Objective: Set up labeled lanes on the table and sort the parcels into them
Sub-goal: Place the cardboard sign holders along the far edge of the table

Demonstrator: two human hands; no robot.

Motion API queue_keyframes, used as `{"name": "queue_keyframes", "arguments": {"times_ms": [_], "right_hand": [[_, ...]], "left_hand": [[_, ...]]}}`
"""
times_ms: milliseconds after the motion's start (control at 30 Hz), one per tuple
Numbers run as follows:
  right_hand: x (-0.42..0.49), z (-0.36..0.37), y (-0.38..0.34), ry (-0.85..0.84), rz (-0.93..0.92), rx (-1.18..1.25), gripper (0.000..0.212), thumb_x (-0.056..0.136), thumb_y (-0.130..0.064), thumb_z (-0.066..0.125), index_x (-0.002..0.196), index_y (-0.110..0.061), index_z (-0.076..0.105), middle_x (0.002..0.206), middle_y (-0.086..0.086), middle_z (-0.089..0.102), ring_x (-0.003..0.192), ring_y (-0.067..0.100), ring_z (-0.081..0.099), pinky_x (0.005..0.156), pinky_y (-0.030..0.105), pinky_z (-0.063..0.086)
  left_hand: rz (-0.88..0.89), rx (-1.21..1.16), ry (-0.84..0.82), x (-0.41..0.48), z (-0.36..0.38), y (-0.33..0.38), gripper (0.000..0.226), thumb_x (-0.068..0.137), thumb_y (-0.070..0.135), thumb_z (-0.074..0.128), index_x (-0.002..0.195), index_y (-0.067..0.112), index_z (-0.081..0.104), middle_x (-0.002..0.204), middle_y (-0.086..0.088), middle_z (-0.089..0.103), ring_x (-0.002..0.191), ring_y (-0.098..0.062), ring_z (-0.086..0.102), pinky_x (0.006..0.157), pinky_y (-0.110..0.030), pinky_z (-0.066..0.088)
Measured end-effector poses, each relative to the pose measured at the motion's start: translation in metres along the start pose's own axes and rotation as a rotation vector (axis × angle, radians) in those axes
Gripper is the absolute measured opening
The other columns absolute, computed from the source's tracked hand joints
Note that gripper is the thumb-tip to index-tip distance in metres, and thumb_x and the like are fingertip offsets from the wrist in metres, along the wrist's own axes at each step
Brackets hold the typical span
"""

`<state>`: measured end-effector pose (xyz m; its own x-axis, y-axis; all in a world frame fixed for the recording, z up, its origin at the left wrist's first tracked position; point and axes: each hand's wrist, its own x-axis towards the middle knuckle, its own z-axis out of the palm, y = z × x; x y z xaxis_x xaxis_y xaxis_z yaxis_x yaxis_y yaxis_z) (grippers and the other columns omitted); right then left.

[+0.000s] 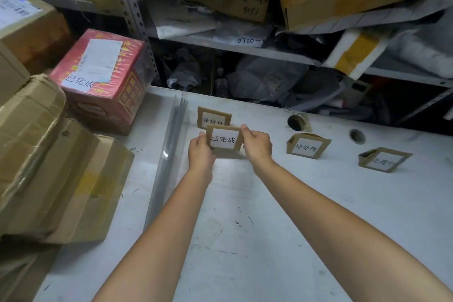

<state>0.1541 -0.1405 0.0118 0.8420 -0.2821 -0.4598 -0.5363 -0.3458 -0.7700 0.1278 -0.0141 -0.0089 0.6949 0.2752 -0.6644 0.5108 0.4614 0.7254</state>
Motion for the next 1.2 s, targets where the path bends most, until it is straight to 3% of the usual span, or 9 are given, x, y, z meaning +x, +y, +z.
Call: {"name": "queue_keyframes", "arguments": {"times_ms": [100,233,433,667,800,867,967,1067,1200], "right_hand": [[-0.008,-0.034,0.003,-0.028,0.034,0.049,0.037,0.098,-0.047,0.053,0.075,-0.022,0.066,0.086,-0.003,0.070,0.092,0.025,0.067,0.090,0.044,0.055],[-0.022,-0.086,0.010,-0.053,0.045,0.040,0.035,0.099,-0.046,0.052,0.075,-0.024,0.064,0.088,-0.005,0.070,0.097,0.024,0.066,0.097,0.044,0.052],[-0.043,-0.181,0.028,0.040,-0.023,0.057,0.034,0.100,-0.046,0.048,0.085,-0.030,0.074,0.095,-0.007,0.074,0.100,0.018,0.066,0.094,0.041,0.053],[-0.044,-0.297,0.059,0.203,0.016,0.180,0.034,0.102,-0.043,0.049,0.085,-0.020,0.068,0.089,-0.001,0.072,0.086,0.012,0.065,0.087,0.037,0.053],[-0.031,-0.367,0.092,0.242,0.016,0.208,0.031,0.100,-0.037,0.049,0.091,-0.019,0.073,0.089,0.003,0.074,0.087,0.019,0.067,0.073,0.031,0.052],[-0.018,-0.404,0.112,0.238,0.018,0.215,0.031,0.097,-0.035,0.049,0.086,-0.020,0.075,0.086,0.003,0.075,0.087,0.020,0.068,0.075,0.034,0.053],[0.010,-0.455,0.145,0.210,0.027,0.206,0.035,0.097,-0.038,0.051,0.082,-0.018,0.075,0.083,0.002,0.075,0.085,0.021,0.069,0.079,0.039,0.055],[0.042,-0.505,0.182,0.198,0.036,0.176,0.041,0.099,-0.042,0.052,0.081,-0.012,0.073,0.081,0.004,0.074,0.081,0.022,0.067,0.072,0.034,0.051],[0.081,-0.555,0.224,0.221,0.086,0.180,0.041,0.098,-0.042,0.053,0.078,-0.011,0.071,0.080,0.006,0.072,0.078,0.024,0.064,0.069,0.033,0.046]], "left_hand": [[-0.055,-0.050,-0.063,-0.025,0.012,-0.002,0.019,0.108,0.029,0.044,0.104,0.016,0.057,0.096,-0.006,0.070,0.092,-0.019,0.067,0.076,-0.027,0.054],[-0.140,-0.049,-0.144,-0.056,0.037,-0.010,0.013,0.105,0.030,0.050,0.101,0.020,0.058,0.100,-0.007,0.070,0.100,-0.024,0.065,0.096,-0.037,0.051],[-0.246,-0.099,-0.254,-0.114,0.105,-0.036,0.023,0.106,0.031,0.049,0.123,0.016,0.053,0.102,-0.005,0.066,0.122,-0.028,0.057,0.111,-0.044,0.043],[-0.289,-0.088,-0.340,-0.186,0.201,-0.085,0.026,0.104,0.030,0.053,0.126,0.017,0.053,0.118,-0.008,0.067,0.119,-0.026,0.060,0.109,-0.043,0.045],[-0.304,-0.050,-0.371,-0.221,0.264,-0.121,0.014,0.104,0.030,0.054,0.101,0.018,0.062,0.117,-0.007,0.068,0.118,-0.025,0.061,0.109,-0.042,0.045],[-0.296,-0.029,-0.359,-0.236,0.300,-0.141,0.014,0.104,0.029,0.054,0.096,0.021,0.061,0.118,-0.007,0.068,0.118,-0.025,0.061,0.109,-0.042,0.046],[-0.292,-0.038,-0.312,-0.246,0.352,-0.179,0.016,0.103,0.030,0.056,0.104,0.017,0.064,0.118,-0.008,0.068,0.118,-0.025,0.061,0.107,-0.041,0.047],[-0.293,-0.029,-0.275,-0.253,0.407,-0.221,0.028,0.101,0.035,0.060,0.119,0.014,0.060,0.118,-0.007,0.068,0.116,-0.025,0.063,0.101,-0.039,0.051],[-0.334,0.027,-0.241,-0.249,0.468,-0.266,0.024,0.100,0.036,0.059,0.110,0.014,0.064,0.114,-0.005,0.069,0.112,-0.024,0.063,0.092,-0.037,0.054]]}}
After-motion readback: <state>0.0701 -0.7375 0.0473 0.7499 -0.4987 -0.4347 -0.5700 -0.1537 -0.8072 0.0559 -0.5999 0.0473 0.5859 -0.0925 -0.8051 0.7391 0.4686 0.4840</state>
